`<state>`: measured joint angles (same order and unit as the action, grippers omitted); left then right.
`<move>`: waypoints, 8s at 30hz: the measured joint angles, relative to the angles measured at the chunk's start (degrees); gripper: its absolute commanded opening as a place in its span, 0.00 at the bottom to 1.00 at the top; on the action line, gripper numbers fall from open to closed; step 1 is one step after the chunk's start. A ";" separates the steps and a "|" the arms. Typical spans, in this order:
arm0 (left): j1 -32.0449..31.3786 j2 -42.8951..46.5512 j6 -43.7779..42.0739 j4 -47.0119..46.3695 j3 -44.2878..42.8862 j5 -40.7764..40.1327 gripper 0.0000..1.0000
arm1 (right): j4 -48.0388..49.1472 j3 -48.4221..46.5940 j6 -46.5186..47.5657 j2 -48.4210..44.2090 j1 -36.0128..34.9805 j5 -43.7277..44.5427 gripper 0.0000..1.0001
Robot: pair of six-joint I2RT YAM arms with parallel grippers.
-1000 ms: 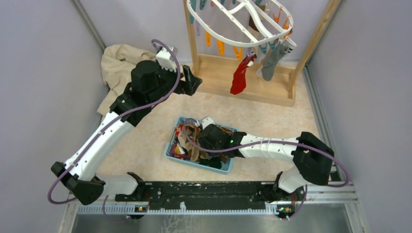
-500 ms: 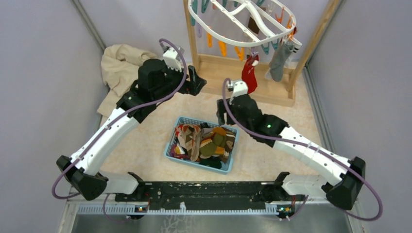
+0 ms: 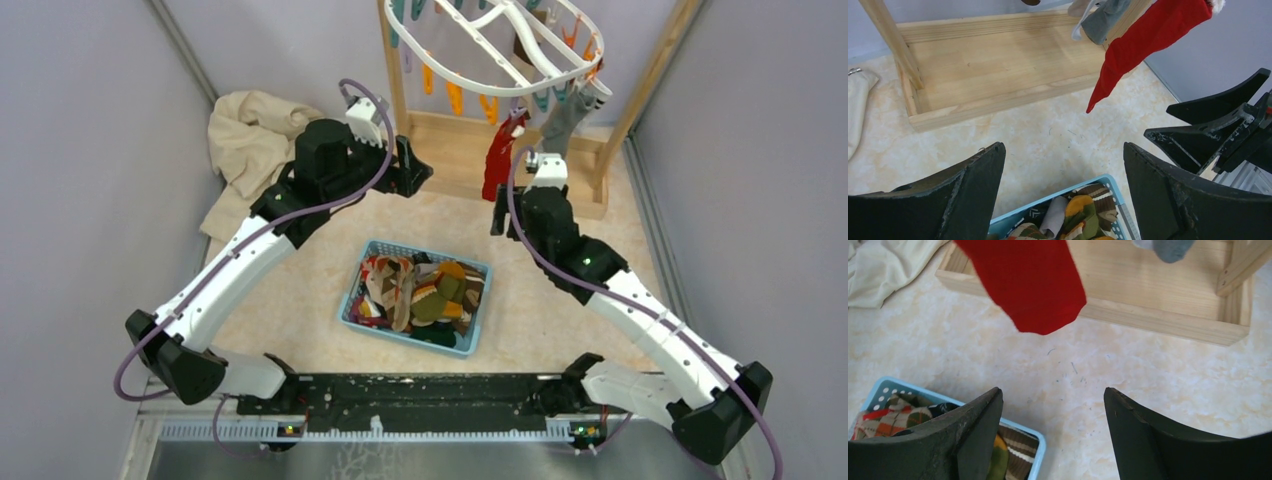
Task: Remove the socks clipped to the hanger
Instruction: Place the sock in the bin, then adjust the hanger on the clothesline.
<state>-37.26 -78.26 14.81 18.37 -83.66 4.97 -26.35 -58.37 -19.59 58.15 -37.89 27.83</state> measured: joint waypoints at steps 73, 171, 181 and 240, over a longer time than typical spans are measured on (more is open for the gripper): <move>0.00 1.22 -1.33 0.02 2.54 -1.36 0.99 | 38.03 6.91 24.70 18.43 -7.23 8.85 0.06; 0.00 3.26 -1.33 1.09 4.52 -2.14 0.99 | 40.76 10.56 26.36 14.10 2.05 5.75 0.04; 0.00 3.74 -1.36 1.70 4.52 -2.58 0.99 | 44.13 5.29 36.09 21.24 -4.55 10.10 0.03; -2.62 2.97 0.15 4.04 0.37 -1.75 0.98 | 55.49 23.85 8.74 8.09 23.54 -35.80 0.59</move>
<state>-39.88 -75.29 14.96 22.41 -83.29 3.22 29.15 -34.52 -10.85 66.24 -14.35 -7.97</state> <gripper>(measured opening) 0.979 0.588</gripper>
